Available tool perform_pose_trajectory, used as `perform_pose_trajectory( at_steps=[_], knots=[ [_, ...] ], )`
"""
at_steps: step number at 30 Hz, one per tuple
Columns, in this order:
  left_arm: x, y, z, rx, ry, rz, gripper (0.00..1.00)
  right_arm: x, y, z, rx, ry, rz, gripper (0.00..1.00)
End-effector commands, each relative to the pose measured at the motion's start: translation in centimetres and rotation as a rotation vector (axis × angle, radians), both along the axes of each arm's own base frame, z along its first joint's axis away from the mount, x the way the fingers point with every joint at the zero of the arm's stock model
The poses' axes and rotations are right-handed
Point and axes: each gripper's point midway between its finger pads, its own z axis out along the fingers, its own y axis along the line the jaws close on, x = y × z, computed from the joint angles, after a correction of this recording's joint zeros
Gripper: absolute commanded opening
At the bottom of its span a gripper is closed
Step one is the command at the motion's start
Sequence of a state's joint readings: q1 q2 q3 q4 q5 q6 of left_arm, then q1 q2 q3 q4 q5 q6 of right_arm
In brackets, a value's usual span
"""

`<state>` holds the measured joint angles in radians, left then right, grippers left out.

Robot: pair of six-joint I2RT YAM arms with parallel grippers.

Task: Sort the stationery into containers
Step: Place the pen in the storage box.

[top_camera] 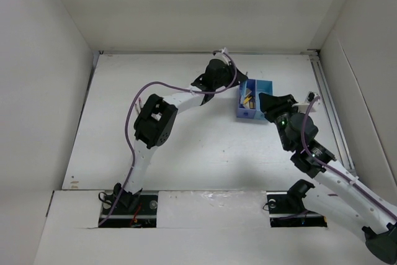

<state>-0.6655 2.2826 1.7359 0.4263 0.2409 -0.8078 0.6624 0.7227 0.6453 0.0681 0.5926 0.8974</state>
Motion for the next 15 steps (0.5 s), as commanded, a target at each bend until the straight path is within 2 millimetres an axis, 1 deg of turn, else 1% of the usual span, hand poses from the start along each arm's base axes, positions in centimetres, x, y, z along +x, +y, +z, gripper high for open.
perform_pose_trajectory(
  at_steps=[1, 2, 3, 4, 7, 8, 9, 11, 14, 15],
  knots=[
    [0.6, -1.3, 6.1, -0.114, -0.132, -0.021, 0.0, 0.0, 0.3, 0.9, 0.024, -0.03, 0.007, 0.39],
    [0.7, -1.2, 6.1, -0.113, -0.133, -0.012, 0.0, 0.0, 0.4, 0.9, 0.024, -0.03, 0.016, 0.39],
    [0.7, -1.2, 6.1, -0.113, -0.133, -0.012, 0.0, 0.0, 0.4, 1.5, 0.035, -0.045, 0.016, 0.39],
    [0.8, -1.3, 5.5, -0.112, -0.132, -0.012, 0.0, 0.1, 0.6, 1.3, 0.029, -0.038, 0.016, 0.39],
    [1.0, -1.5, 5.2, -0.111, -0.131, -0.012, 0.0, 0.2, 0.8, 0.9, 0.013, -0.03, 0.027, 0.39],
    [1.1, -1.6, 4.4, -0.104, -0.121, -0.011, 0.0, 0.2, 0.8, 0.9, 0.013, -0.03, 0.027, 0.39],
    [1.1, -1.6, 4.6, -0.101, -0.118, -0.011, 0.0, 0.2, 0.8, 0.9, 0.013, -0.03, 0.027, 0.39],
    [1.3, -1.7, 4.3, -0.09, -0.121, -0.013, 0.1, 0.2, 0.8, 0.9, 0.013, -0.03, 0.027, 0.39],
    [0.7, -1.8, 3.8, -0.094, -0.118, -0.041, 0.3, 0.1, 0.7, 1.2, 0.019, -0.037, 0.027, 0.39],
    [0.1, -2.3, 4.4, -0.108, -0.132, -0.06, 0.4, 0.1, 0.7, 1.2, 0.019, -0.037, 0.027, 0.39]
  ],
)
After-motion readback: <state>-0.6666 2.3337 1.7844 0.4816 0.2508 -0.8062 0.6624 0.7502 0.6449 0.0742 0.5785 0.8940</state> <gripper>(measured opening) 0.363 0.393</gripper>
